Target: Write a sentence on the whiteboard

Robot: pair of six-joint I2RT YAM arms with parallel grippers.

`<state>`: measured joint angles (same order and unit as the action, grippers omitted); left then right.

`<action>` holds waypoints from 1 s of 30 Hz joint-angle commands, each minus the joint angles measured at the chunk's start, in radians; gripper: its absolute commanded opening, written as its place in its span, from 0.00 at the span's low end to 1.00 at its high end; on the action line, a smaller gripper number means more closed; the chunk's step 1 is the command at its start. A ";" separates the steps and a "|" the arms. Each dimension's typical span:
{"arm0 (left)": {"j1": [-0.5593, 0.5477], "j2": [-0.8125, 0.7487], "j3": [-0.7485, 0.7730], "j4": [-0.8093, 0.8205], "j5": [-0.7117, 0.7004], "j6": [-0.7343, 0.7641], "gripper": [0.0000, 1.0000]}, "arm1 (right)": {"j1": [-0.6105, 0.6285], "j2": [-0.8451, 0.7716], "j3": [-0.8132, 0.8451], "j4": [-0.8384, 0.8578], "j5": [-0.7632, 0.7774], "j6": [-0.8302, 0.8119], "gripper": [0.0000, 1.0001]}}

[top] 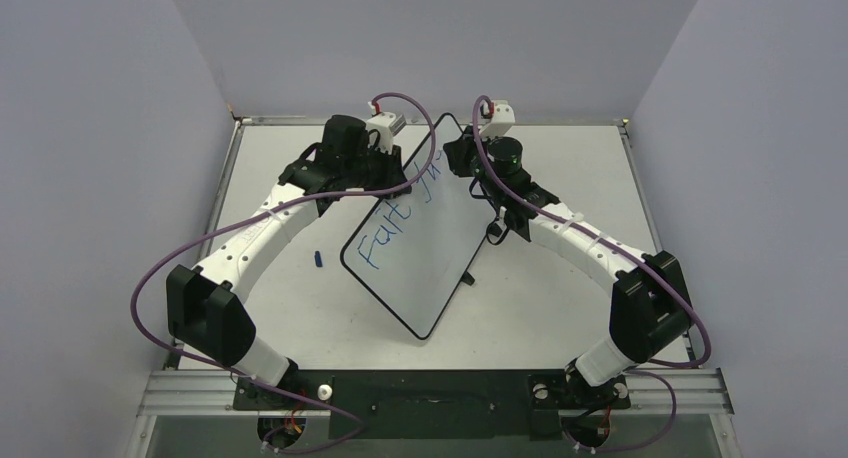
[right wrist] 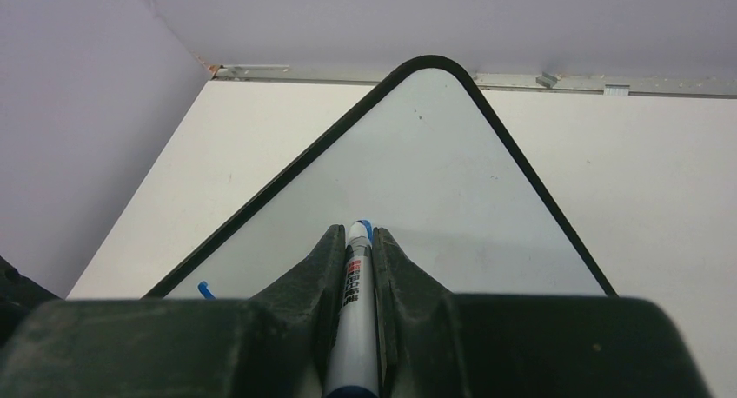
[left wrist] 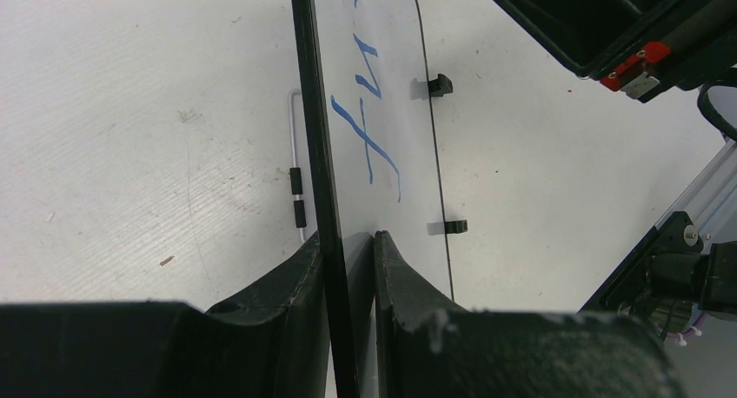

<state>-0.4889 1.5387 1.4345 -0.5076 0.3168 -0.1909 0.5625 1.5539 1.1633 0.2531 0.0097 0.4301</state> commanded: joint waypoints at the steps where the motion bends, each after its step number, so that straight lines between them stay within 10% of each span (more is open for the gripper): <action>1: 0.004 -0.029 0.018 0.079 -0.062 0.102 0.00 | 0.002 0.013 0.030 0.052 -0.050 0.022 0.00; 30: 0.004 -0.037 0.019 0.080 -0.064 0.102 0.00 | 0.017 -0.039 -0.121 0.098 -0.068 0.059 0.00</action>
<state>-0.4870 1.5383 1.4345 -0.5190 0.3061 -0.1982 0.5636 1.5402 1.0763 0.3534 -0.0235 0.4732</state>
